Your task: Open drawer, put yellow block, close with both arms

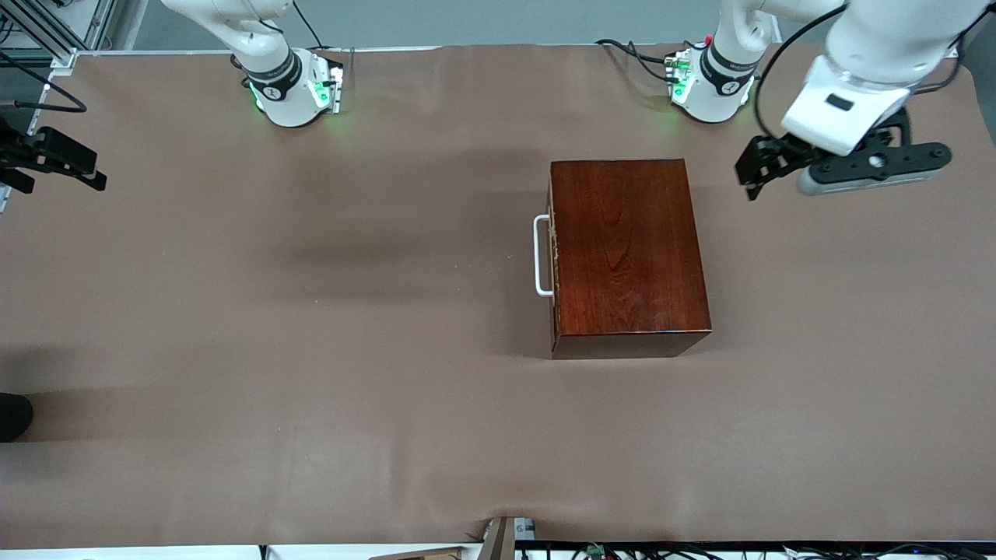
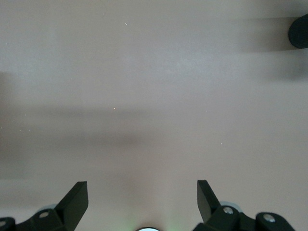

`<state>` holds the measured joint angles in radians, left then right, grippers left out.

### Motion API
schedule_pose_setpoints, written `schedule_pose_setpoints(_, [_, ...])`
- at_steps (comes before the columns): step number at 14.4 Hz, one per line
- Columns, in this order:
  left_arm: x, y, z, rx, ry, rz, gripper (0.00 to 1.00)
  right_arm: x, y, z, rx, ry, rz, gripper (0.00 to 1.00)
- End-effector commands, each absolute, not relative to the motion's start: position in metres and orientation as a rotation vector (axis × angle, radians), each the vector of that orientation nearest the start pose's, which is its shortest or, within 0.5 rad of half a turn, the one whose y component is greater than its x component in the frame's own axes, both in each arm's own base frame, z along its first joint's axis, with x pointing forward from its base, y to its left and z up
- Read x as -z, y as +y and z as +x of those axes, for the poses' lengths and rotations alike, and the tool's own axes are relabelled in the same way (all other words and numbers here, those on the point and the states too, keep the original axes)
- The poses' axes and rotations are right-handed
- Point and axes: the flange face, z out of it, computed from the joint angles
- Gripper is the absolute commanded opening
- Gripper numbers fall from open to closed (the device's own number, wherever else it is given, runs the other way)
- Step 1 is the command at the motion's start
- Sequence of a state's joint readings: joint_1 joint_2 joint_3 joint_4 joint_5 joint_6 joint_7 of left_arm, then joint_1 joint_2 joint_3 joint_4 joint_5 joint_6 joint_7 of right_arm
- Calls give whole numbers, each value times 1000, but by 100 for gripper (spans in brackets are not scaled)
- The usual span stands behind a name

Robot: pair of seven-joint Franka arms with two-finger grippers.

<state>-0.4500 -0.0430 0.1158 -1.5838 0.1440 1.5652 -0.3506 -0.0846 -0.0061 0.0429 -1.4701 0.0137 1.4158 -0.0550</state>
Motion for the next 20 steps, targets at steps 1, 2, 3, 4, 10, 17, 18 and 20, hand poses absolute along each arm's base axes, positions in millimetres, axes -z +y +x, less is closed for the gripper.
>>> schedule_pose_setpoints(1, [-651,-141,511,70,42,-3046,100,-667,-22,534,-59,10,-3122,100])
schedule_pose_setpoints(2, [-656,-136,513,58,20,-3078,100,-667,-22,534,-59,10,-3120,100])
schedule_pose_setpoints(3, [-659,-134,516,54,1,-3112,100,-667,-22,534,-59,10,-3120,100])
schedule_pose_setpoints(4, [-663,-134,517,58,-9,-3138,100,-667,-22,534,-59,10,-3122,100])
schedule_pose_setpoints(10, [-663,-99,525,60,4,-3128,100,-667,-22,533,-61,10,-3120,100])
schedule_pose_setpoints(17, [-653,-80,528,21,37,-3123,100,-667,-22,533,-61,10,-3120,100])
schedule_pose_setpoints(18, [-652,-81,529,19,39,-3122,100,-666,-22,534,-63,10,-3120,100])
schedule_pose_setpoints(20, [-651,-79,530,14,29,-3121,100,-666,-23,534,-63,13,-3120,100])
